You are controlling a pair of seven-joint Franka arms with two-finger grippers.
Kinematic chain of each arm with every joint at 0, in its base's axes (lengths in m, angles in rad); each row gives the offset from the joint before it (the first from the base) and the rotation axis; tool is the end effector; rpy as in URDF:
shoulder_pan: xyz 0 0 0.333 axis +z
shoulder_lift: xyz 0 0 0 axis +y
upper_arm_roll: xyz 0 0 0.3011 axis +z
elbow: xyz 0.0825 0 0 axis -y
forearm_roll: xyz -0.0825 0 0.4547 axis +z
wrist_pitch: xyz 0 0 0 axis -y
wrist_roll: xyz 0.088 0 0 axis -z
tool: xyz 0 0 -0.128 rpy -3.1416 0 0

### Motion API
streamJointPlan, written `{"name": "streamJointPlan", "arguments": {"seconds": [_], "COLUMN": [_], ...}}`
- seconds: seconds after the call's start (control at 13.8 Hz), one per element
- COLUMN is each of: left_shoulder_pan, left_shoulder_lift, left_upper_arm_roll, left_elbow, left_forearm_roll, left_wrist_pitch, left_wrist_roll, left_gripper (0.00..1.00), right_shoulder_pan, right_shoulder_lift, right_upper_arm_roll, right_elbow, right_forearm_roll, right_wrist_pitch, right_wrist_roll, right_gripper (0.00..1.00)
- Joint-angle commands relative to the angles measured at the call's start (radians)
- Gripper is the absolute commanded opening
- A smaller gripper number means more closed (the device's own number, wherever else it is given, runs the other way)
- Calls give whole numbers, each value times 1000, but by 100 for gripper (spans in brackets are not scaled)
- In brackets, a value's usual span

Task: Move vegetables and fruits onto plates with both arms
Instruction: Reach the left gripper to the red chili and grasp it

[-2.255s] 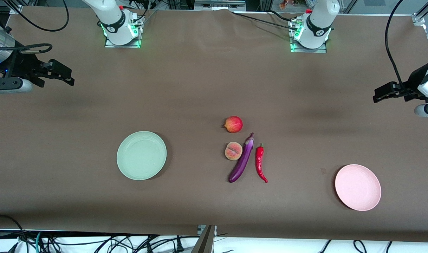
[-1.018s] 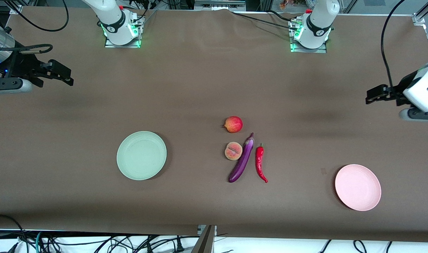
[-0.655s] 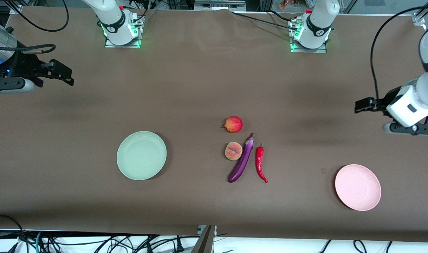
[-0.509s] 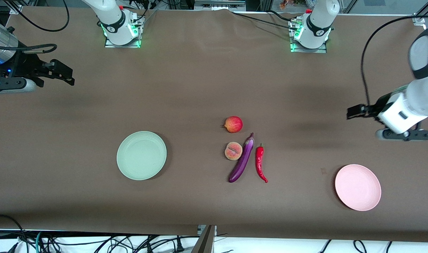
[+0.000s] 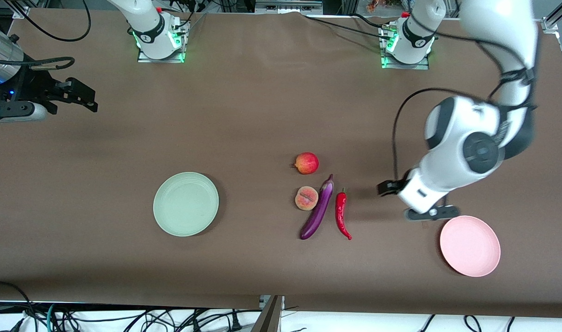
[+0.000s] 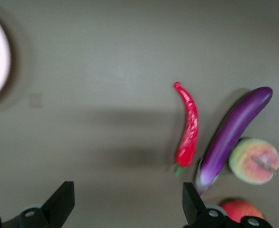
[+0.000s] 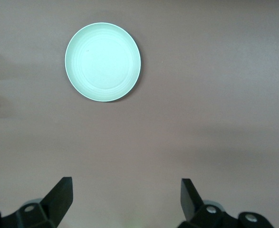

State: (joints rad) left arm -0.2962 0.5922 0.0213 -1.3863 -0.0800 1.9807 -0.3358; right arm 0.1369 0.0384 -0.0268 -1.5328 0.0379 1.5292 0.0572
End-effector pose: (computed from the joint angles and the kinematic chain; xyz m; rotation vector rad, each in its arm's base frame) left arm 0.7435 -0.2191 0.3047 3.0790 0.1372 -0.0250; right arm 0.6269 0.0746 0.5815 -3.1065 -0.0834 0.0698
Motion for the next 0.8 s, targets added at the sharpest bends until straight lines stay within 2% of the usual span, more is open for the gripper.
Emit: {"name": "streamJointPlan", "arguments": {"seconds": [0.0, 0.29, 0.73], "left_shoulder_pan": [-49, -92, -130], "left_shoulder_lift": [116, 237, 304], "left_upper_arm_roll": [11, 11, 11], "left_elbow": [64, 64, 64], "left_forearm_roll": [-9, -10, -9], "left_wrist_pitch": [103, 283, 345], "left_wrist_roll": [-55, -104, -134], "left_gripper": [100, 100, 100], "right_shoulder_pan": [4, 6, 4], "right_shoulder_lift": [0, -2, 0], "right_upper_arm_roll": [1, 1, 1], "right_elbow": [14, 14, 14], "right_forearm_roll": [-18, -19, -19], "right_wrist_pitch": [-8, -8, -6], "right_wrist_roll": [-14, -14, -14], "right_gripper": [100, 100, 100]}}
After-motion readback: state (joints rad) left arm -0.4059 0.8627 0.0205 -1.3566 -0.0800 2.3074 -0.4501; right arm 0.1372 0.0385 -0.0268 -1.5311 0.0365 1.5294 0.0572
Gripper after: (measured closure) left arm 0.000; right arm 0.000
